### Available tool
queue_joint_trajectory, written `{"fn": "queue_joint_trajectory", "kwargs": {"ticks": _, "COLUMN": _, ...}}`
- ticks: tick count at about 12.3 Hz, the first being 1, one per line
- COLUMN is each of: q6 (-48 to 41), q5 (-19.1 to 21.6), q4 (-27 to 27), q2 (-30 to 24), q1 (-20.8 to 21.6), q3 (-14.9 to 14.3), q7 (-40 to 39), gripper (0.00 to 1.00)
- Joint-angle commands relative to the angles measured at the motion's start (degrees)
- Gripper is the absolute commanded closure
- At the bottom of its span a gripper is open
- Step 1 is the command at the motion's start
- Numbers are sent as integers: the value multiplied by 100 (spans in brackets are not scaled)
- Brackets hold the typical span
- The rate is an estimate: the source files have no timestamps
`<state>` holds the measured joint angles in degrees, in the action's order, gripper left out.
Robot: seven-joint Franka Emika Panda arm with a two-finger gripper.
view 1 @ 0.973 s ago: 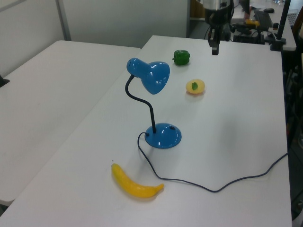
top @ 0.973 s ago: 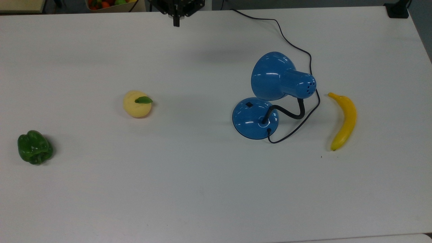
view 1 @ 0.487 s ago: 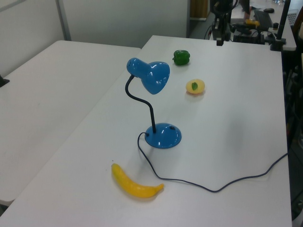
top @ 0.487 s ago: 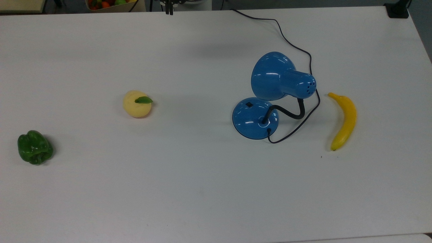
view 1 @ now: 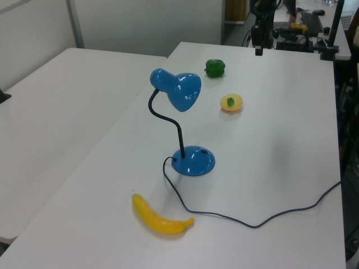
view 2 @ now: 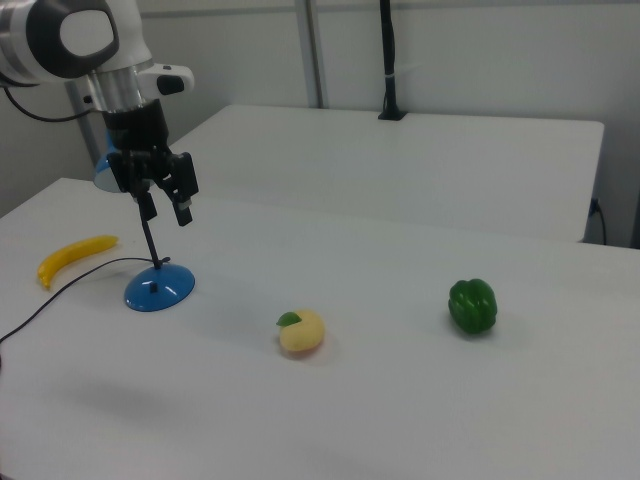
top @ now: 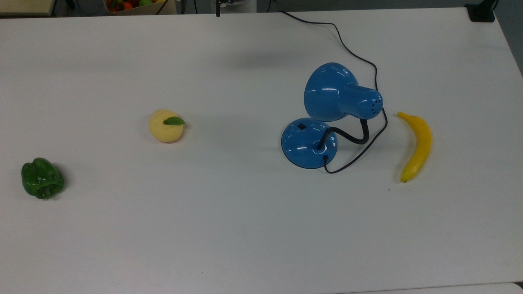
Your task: Turn off lamp
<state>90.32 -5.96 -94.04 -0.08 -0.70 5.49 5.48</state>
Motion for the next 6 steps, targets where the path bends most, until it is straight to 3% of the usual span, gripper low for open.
{"fn": "queue_joint_trajectory", "kwargs": {"ticks": 1, "q6": -234, "q5": 42, "q4": 62, "q2": -62, "q1": 26, "q3": -39, "q7": 32, "gripper": 0}}
{"fn": "queue_joint_trajectory", "kwargs": {"ticks": 6, "q6": -217, "q5": 147, "q4": 62, "q2": -53, "q1": 35, "q3": -57, "q7": 85, "gripper": 0}}
